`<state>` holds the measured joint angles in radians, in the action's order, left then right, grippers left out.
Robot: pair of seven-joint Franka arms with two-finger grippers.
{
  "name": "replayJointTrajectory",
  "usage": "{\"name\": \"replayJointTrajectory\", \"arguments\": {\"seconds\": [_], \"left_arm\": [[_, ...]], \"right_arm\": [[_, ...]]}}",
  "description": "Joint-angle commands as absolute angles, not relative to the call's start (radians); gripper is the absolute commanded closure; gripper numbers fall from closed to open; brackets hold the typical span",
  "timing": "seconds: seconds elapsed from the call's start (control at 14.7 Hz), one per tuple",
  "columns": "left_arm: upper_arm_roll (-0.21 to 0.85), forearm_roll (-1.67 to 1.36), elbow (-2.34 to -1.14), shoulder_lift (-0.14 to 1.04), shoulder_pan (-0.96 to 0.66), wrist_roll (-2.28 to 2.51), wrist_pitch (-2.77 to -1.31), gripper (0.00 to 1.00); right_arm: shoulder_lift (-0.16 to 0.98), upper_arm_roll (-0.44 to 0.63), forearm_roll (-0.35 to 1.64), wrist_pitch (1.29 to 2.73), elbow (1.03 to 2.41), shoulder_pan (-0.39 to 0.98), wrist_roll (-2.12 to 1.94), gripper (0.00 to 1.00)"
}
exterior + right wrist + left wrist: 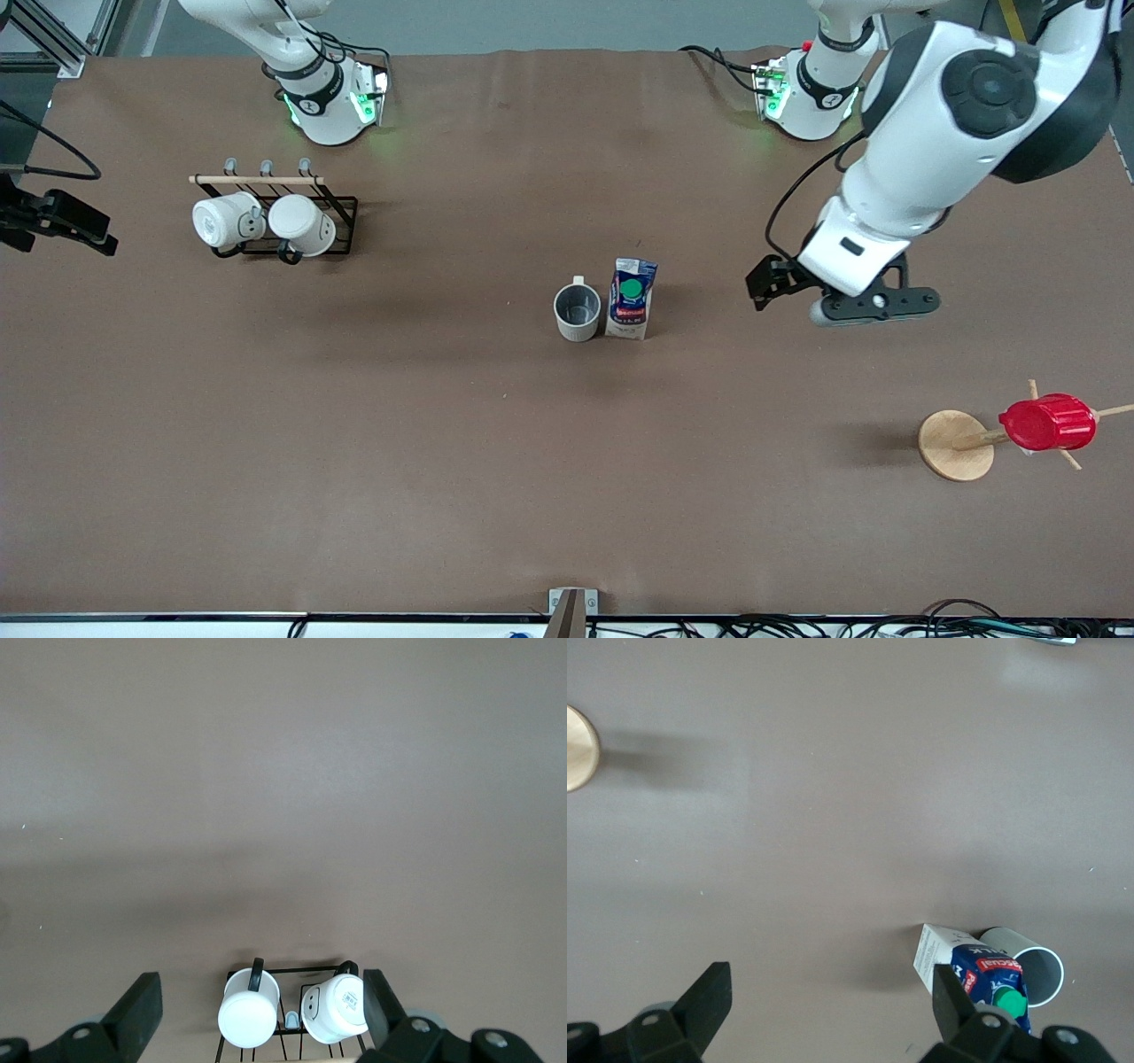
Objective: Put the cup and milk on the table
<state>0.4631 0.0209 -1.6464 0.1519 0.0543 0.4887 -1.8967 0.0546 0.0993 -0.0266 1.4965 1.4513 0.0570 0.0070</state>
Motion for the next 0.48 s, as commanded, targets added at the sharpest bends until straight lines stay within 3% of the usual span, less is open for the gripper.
{"name": "replayJointTrajectory", "arguments": {"seconds": [0.0,0.41], "left_arm": [[0.468,-0.002,-1.671,0.106,0.086,0.454,-1.887,0.0],[0.404,-0.003,-1.666,0.058,0.097,0.378,-1.867,0.0]], "right_arm": [[0.049,0.084,-0.02,1.491,1.456,0.035,-0.009,0.0],[0.049,0.084,-0.02,1.491,1.456,0.035,-0.009,0.0]]}}
